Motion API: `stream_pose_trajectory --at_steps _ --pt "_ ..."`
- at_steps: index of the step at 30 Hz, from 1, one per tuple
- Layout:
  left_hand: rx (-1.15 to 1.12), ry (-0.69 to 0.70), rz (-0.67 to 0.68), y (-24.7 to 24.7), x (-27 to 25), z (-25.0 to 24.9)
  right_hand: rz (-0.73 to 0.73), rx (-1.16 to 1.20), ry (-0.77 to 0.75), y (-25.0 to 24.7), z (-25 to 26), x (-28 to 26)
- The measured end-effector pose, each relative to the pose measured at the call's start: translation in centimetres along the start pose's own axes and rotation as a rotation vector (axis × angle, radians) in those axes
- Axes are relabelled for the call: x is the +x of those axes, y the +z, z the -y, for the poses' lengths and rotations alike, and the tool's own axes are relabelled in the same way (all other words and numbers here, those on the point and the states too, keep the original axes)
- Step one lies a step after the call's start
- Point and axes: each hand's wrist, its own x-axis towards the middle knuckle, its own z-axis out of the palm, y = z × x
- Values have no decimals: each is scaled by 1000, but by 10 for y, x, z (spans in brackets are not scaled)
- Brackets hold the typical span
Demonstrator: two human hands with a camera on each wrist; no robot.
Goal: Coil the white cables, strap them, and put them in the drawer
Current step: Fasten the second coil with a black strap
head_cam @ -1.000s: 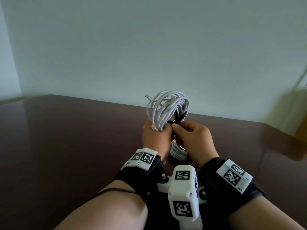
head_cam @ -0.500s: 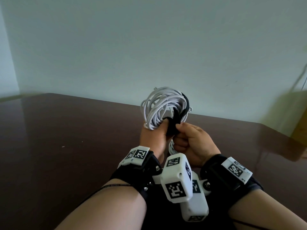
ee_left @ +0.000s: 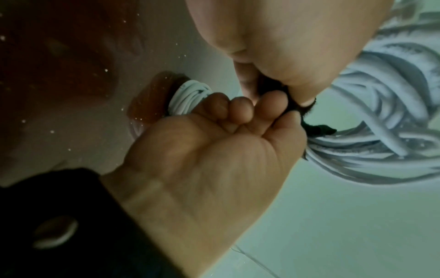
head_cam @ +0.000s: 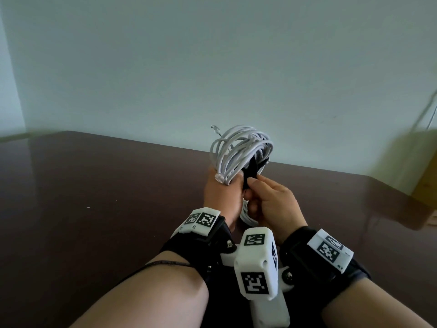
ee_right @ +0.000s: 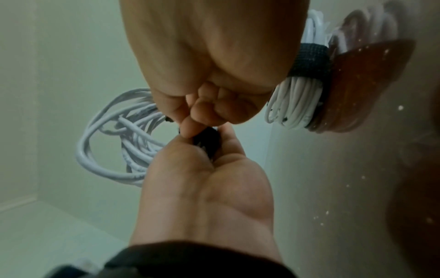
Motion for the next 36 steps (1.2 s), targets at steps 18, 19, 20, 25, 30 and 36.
stream_pose_trajectory --at_steps 18,19,20,25,30,36 --pt "-498 -369 307 -11 -4 -14 429 406 245 -19 -3 4" --pt "-496 -372 303 -10 -5 -14 397 357 230 -20 -3 5" --pt "-493 -370 295 -8 -6 -14 352 282 197 -19 -2 5" --pt "-398 -328 185 -2 -5 -5 176 -14 72 -12 0 5" --pt "-398 -363 278 -5 -1 0 49 -244 46 -14 2 8" --pt "-171 -319 301 -4 2 11 -125 -726 -109 -30 5 18"
